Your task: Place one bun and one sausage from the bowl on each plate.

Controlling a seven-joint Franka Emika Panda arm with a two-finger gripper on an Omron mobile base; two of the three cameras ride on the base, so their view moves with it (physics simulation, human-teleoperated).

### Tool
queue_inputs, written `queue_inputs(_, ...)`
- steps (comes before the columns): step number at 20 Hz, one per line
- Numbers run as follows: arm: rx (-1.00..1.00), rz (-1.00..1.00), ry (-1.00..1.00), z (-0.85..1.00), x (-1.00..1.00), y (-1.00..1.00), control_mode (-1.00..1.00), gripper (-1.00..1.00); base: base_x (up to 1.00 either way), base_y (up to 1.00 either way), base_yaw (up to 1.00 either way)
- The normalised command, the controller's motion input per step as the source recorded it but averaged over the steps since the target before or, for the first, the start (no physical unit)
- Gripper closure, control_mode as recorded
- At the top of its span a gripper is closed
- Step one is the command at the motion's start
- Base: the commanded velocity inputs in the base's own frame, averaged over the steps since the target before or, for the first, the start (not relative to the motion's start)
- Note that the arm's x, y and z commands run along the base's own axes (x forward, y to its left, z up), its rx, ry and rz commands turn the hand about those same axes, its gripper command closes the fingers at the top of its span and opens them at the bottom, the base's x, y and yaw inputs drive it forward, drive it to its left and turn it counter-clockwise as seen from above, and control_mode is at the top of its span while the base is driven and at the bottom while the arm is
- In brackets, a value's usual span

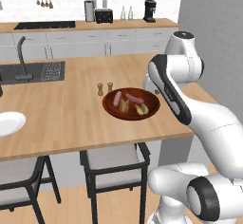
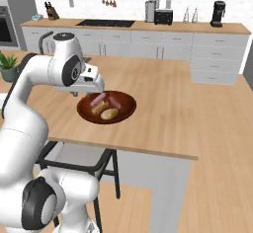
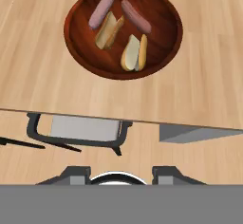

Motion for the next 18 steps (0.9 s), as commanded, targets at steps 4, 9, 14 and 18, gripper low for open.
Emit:
queue_inputs(4,0.0,-0.03,0.1,-0.25,0.08,-0.13,-1.0,-1.0,0.0,0.0,0.0)
queue_inputs(9,0.0,-0.17,0.05,-0.65,0.81,0.05,-1.0,-1.0,0.0,0.0,0.0)
queue_inputs(14,-0.01,-0.1,0.2,-0.61,0.97,0.06,-1.0,-1.0,0.0,0.0,0.0)
queue_inputs(18,0.0,0.0,0.07,-0.25,0.17,-0.09,-1.0,-1.0,0.0,0.0,0.0)
